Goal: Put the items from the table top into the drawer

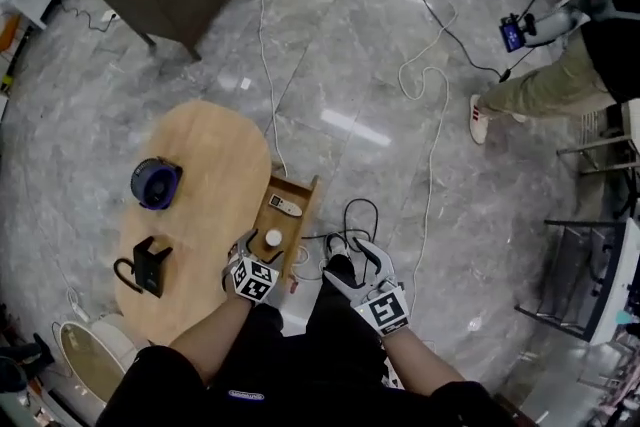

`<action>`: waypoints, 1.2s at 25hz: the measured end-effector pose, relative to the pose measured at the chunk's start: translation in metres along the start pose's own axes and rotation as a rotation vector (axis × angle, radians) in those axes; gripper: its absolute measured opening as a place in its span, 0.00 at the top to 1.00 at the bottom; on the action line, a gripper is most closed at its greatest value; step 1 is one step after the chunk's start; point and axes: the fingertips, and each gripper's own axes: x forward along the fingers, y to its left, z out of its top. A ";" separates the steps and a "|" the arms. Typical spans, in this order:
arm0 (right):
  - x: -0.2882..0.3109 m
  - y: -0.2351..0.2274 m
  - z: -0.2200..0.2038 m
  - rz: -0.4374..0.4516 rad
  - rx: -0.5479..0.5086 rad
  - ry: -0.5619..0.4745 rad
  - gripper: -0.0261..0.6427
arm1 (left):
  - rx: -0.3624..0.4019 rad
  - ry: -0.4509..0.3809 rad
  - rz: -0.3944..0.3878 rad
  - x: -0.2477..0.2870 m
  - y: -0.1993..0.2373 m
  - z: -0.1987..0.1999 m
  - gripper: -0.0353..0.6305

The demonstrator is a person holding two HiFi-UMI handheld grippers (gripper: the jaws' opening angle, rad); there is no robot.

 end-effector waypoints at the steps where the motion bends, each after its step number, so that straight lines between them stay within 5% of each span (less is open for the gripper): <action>1: -0.009 0.005 0.013 -0.019 0.007 0.000 0.40 | 0.023 -0.017 -0.001 -0.016 0.001 0.013 0.37; 5: -0.046 0.024 0.062 -0.073 0.003 -0.001 0.41 | 0.078 -0.084 0.004 -0.074 0.003 0.060 0.37; 10: -0.088 -0.011 0.134 -0.211 -0.089 -0.067 0.42 | 0.165 -0.213 0.029 -0.117 0.021 0.157 0.37; 21: -0.190 -0.060 0.233 -0.506 -0.120 -0.220 0.43 | 0.218 -0.541 0.041 -0.233 0.024 0.343 0.39; 30: -0.211 -0.050 0.292 -0.534 -0.155 -0.331 0.47 | 0.193 -0.727 0.045 -0.342 0.034 0.401 0.46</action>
